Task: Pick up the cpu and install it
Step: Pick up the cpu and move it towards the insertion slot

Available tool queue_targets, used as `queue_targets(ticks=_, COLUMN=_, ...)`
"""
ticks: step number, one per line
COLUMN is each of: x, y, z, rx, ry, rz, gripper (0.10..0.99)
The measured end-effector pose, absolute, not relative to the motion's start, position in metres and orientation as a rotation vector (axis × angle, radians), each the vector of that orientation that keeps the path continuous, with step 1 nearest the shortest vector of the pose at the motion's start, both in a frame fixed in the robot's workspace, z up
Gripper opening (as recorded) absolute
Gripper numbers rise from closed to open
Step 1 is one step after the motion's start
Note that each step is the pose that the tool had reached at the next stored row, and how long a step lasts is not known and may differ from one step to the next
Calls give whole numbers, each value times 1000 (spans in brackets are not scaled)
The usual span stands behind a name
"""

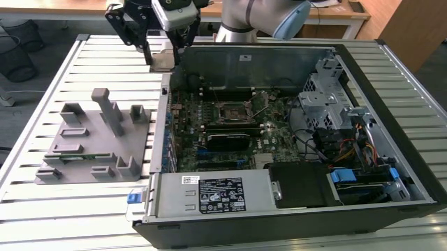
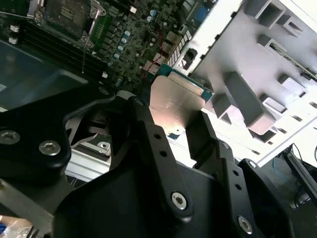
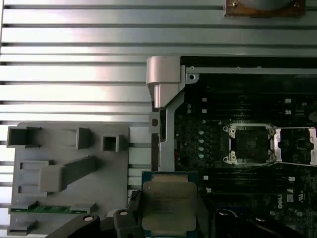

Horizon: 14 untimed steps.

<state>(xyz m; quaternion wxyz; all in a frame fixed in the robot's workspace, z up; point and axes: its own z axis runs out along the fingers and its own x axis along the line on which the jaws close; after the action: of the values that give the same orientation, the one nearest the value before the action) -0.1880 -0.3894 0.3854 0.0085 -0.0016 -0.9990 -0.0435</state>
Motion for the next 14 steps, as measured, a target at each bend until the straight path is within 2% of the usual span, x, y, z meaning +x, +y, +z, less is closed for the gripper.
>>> queue_targets(ticks=14, x=-120, y=-384, z=384, rx=-6, ry=-3108, rz=-135, gripper=529)
